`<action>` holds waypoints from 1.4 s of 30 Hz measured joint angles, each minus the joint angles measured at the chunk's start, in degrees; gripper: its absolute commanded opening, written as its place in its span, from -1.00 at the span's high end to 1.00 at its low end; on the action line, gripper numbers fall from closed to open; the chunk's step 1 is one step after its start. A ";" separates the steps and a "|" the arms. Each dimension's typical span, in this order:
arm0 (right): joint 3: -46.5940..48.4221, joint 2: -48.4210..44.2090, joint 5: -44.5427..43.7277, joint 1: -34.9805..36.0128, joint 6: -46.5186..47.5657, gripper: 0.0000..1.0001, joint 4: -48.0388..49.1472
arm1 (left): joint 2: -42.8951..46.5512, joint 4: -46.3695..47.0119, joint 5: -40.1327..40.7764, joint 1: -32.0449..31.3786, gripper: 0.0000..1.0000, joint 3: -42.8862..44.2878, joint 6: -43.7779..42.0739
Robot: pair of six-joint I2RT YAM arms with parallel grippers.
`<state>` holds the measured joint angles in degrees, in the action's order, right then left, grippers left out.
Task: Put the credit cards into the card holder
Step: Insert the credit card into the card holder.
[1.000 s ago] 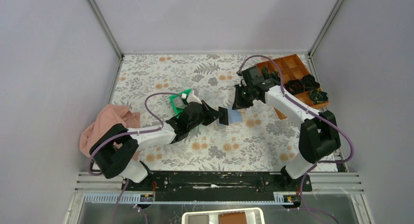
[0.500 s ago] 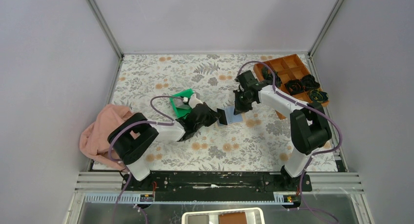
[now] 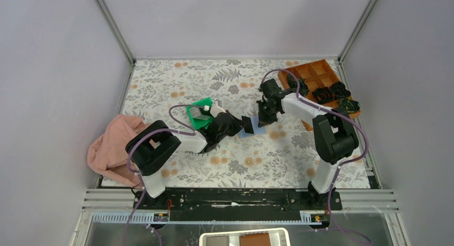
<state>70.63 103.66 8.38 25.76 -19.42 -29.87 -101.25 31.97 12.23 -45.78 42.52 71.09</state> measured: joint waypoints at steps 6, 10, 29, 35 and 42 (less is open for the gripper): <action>0.00 1.57 -0.31 -0.76 0.15 1.00 0.63 | -1.27 0.59 0.02 -0.48 1.00 0.00 0.46; 0.00 2.14 -0.39 -0.96 0.15 1.00 0.66 | -1.77 0.68 0.07 -0.81 1.00 0.00 0.46; 0.02 4.63 -0.42 -2.60 0.13 1.00 1.14 | -4.81 1.92 1.70 -1.18 1.00 0.24 1.44; 0.02 4.74 -0.37 -2.97 0.13 1.00 1.25 | -6.03 2.08 2.14 -1.18 1.00 1.70 1.46; 0.02 4.87 -0.28 -3.08 0.11 1.00 1.46 | -6.54 1.88 3.04 -1.18 1.00 2.80 1.46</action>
<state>70.65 108.53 8.10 22.68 -19.31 -28.40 -107.79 33.85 15.27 -46.96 45.32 72.55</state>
